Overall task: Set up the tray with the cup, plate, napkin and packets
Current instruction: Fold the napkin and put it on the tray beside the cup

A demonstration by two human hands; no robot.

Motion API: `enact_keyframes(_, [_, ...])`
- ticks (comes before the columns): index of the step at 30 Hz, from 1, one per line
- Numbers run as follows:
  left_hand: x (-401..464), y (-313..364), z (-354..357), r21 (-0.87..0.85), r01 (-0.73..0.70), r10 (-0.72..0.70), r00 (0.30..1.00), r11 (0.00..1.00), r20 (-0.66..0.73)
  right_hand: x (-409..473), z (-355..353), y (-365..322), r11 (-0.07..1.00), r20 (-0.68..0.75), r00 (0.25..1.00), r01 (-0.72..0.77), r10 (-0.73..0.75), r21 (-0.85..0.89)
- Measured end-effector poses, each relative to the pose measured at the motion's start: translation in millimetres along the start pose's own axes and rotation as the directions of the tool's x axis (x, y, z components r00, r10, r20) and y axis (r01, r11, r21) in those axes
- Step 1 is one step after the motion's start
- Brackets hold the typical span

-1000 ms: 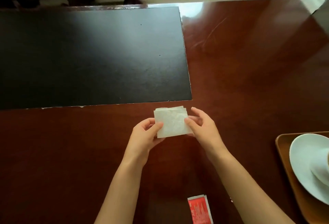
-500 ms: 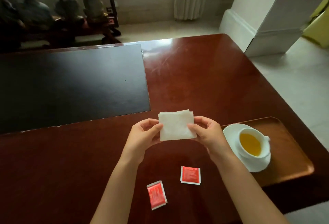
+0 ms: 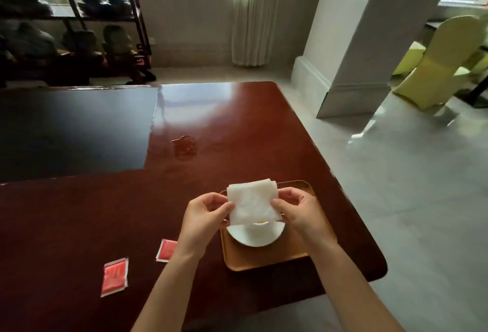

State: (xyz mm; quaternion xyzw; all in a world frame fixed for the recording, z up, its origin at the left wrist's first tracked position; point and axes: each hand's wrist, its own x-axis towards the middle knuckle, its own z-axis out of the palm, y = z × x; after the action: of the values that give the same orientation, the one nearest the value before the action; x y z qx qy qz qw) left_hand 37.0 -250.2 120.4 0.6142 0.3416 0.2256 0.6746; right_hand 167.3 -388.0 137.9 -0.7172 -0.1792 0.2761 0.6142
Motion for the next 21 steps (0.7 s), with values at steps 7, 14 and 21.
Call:
enact_keyframes(7, [25,-17,60,0.068,-0.012,0.012,1.0,0.998,0.004,21,-55,10,0.998,-0.061,0.998,-0.03,0.027,-0.046])
enact_keyframes(14, [49,-39,118,0.166,-0.035,0.029,0.999,0.985,0.039,53,-100,31,0.969,-0.136,0.977,-0.185,0.164,-0.162])
enact_keyframes(21, [59,-67,164,0.27,0.021,-0.001,0.997,0.963,-0.073,99,-130,74,0.938,-0.086,0.959,-0.283,0.271,-0.198])
